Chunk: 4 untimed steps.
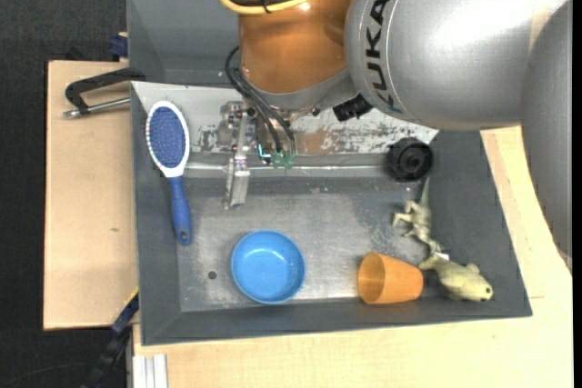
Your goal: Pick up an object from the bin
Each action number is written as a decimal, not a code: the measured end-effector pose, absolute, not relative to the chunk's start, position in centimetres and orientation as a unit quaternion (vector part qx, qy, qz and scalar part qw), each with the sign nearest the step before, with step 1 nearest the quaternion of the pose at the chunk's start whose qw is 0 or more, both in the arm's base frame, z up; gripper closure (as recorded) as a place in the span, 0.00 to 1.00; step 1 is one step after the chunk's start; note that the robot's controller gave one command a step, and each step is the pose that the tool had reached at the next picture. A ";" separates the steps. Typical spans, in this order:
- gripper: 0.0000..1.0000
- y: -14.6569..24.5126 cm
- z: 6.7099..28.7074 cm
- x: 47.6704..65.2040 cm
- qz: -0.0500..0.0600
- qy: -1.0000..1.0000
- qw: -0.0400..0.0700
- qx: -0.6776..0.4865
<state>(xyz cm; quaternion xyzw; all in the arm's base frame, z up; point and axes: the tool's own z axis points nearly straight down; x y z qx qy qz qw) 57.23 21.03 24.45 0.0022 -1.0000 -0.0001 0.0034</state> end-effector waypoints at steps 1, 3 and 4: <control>0.00 16.7 10.7 59.6 0.001 -1.000 0.003 0.026; 0.00 18.5 10.6 54.9 -0.002 -0.957 -0.002 0.291; 0.00 22.4 8.7 50.3 -0.002 -0.914 0.001 0.405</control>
Offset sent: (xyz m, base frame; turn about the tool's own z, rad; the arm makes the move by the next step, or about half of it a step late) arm 0.0244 -0.0422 -0.1332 -0.0476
